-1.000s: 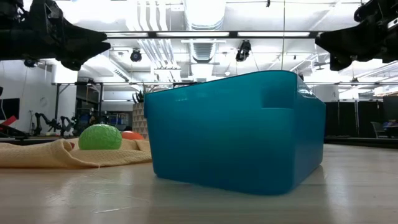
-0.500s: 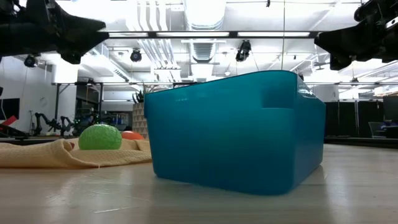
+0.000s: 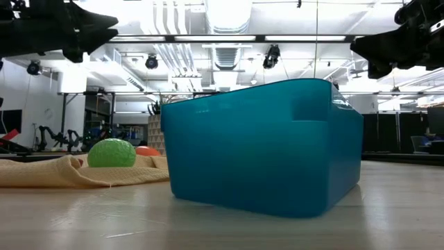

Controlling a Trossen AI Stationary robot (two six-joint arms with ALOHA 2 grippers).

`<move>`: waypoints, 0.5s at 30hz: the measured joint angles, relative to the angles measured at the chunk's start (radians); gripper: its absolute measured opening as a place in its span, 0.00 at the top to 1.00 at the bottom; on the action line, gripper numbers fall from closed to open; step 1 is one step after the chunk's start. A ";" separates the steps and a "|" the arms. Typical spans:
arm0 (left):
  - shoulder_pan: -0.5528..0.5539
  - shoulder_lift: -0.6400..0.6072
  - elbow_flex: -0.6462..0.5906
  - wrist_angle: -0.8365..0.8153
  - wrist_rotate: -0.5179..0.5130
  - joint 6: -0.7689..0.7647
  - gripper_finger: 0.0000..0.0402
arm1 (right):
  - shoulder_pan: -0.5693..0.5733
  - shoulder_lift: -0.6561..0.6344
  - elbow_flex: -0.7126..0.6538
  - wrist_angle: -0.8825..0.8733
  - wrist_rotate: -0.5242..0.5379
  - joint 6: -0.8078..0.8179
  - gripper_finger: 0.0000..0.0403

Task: Pick and placing Produce into tupperware
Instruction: Put the orange carrot into the blue bin

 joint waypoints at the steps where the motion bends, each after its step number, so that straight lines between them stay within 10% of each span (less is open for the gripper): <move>1: 0.000 0.008 0.000 0.001 -0.001 -0.006 0.34 | 0.000 0.002 0.000 -0.001 0.000 0.000 0.84; 8: 0.000 0.103 0.064 -0.007 -0.016 -0.013 0.09 | 0.000 0.018 0.000 0.002 0.017 0.003 0.84; 15: 0.000 0.202 0.213 -0.037 0.005 0.132 0.03 | 0.000 0.018 0.000 0.003 0.018 0.018 0.84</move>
